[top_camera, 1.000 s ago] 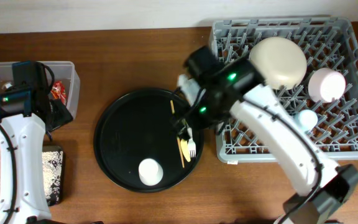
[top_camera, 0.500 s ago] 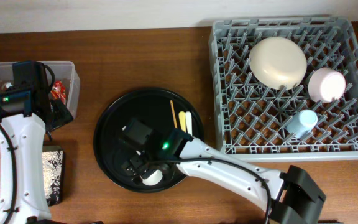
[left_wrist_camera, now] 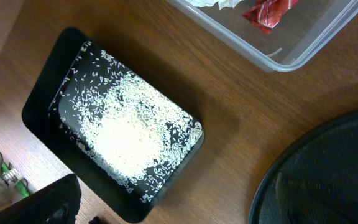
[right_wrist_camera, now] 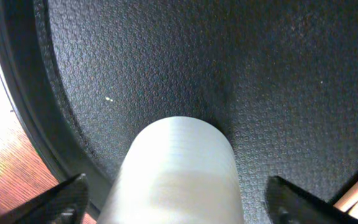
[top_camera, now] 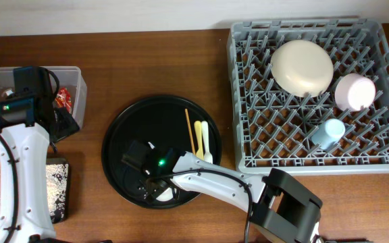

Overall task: Sort waste into correct bins and load items into the dishwasher rack
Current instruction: 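Move the right gripper to the white cup and grasp it, then carry the white cup into the rack beside the blue cup and release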

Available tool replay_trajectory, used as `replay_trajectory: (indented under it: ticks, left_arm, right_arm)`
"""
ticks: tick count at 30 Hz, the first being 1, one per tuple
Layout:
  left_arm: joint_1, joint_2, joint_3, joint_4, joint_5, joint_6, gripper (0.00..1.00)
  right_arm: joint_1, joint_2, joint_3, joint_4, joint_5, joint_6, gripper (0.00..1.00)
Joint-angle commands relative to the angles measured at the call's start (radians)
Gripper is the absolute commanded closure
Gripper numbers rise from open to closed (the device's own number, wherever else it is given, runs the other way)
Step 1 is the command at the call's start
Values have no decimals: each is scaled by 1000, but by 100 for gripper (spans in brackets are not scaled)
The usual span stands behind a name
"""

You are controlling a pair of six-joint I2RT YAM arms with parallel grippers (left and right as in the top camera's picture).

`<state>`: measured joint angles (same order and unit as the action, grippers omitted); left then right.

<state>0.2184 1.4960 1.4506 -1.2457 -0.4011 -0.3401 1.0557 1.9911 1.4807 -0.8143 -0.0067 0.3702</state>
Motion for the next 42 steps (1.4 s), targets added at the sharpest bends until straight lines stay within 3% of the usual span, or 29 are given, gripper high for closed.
replay_trajectory:
  ticks: [1,7,12,15,17,26,29,33,38,42]
  left_arm:
    - [2,-8,7,-2,-10,-2,1]
    - [3,-8,7,-2,-10,-2,1]
    - [2,-8,7,-2,-10,-2,1]
    - [3,-8,7,-2,-10,-2,1]
    - [3,-8,7,-2,-10,-2,1]
    - [2,-8,7,-2,-10,-2,1]
    - [2,-8,7,-2,-10,-2,1]
    - [2,-8,7,-2,-10,-2,1]
    - [2,-8,7,-2,-10,-2,1]
    - [2,-8,7,-2,-10,-2,1]
  right_arm:
    - [5,9,-2,-17,19,10,14]
    - [5,9,-2,-20,19,10,16]
    - [5,9,-2,-20,19,10,23]
    - [5,9,-2,-31,19,10,38]
    - [5,9,-2,-35,19,10,42]
    - [5,9,-2,-67,19,10,31]
    - [4,9,-2,-68,14,10,18]
    - [3,9,-2,-75,-4,9,17]
    - [3,9,-2,-98,-3,9,26]
    - [3,9,6,-95,-3,2,46]
